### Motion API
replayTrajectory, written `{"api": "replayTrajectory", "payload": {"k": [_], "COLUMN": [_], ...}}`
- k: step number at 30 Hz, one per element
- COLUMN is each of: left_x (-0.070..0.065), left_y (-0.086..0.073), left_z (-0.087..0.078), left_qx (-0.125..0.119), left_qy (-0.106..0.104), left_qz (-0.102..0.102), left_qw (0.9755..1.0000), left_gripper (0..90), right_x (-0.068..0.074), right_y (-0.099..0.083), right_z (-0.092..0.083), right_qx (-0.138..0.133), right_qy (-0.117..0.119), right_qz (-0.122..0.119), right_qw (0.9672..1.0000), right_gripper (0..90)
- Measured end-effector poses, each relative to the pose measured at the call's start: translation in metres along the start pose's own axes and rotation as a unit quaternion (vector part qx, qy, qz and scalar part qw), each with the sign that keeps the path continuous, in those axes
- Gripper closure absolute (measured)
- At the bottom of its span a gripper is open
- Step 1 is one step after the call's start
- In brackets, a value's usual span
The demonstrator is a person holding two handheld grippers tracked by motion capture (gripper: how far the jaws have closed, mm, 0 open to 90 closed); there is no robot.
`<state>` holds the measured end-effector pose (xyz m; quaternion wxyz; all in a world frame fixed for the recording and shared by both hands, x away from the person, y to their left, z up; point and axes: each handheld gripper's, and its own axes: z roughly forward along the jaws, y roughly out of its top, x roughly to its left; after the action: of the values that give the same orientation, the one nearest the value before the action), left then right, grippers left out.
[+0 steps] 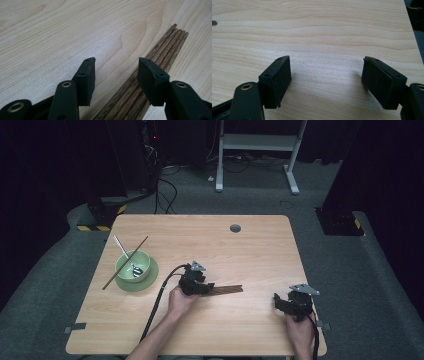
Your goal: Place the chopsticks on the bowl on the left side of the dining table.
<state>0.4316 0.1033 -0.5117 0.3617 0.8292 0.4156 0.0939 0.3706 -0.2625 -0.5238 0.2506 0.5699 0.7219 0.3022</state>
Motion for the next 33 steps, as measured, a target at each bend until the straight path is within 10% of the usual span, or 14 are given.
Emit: {"api": "replayTrajectory", "payload": {"k": [33], "left_x": [0.007], "left_y": [-0.0029], "left_z": [-0.0037], "left_qx": [0.005], "left_qy": [0.025], "left_qz": [0.022], "left_qw": [0.9994], "left_gripper": [52.0], "right_x": [0.0], "right_y": [0.0], "right_z": [0.0], "right_qx": [0.0], "right_qy": [0.0], "right_qz": [0.0], "right_qw": [1.0], "right_gripper": [23.5]}}
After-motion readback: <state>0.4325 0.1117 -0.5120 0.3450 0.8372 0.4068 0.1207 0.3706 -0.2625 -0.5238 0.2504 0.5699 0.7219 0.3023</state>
